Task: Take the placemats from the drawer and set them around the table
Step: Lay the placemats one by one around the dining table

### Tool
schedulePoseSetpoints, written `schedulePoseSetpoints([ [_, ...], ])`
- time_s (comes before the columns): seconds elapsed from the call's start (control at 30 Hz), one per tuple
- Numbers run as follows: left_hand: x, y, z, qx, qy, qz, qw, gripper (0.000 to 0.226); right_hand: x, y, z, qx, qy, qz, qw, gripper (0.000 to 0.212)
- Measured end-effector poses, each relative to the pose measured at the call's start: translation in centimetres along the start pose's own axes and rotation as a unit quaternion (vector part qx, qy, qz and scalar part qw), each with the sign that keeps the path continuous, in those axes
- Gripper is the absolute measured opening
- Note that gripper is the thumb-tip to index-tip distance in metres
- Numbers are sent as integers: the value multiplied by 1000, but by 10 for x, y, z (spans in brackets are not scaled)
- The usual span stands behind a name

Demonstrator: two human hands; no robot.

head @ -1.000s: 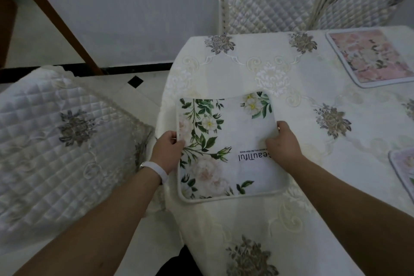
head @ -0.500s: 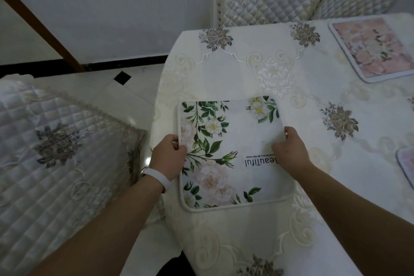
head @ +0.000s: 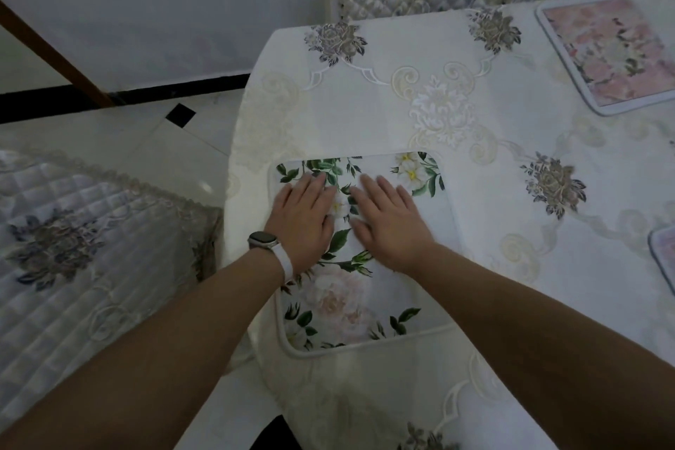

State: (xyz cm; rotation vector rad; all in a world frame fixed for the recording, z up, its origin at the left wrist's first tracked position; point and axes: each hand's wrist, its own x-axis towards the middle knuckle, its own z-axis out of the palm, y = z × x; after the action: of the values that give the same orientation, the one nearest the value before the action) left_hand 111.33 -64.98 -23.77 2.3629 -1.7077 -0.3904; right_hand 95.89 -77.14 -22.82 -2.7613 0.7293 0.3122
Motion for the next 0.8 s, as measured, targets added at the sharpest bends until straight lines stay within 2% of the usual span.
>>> schedulePoseSetpoints([
  [0.17, 30, 4, 6, 44, -17, -9, 999, 62, 28, -1, 4, -12, 5, -2, 1000, 61],
  [0.53, 53, -3, 12, 54, 10, -47, 997, 59, 55, 17, 1, 5, 33, 34, 999, 60],
  [0.8, 34, -10, 8, 36, 18, -138, 990, 68, 35, 66, -1, 26, 67, 147, 987, 67],
])
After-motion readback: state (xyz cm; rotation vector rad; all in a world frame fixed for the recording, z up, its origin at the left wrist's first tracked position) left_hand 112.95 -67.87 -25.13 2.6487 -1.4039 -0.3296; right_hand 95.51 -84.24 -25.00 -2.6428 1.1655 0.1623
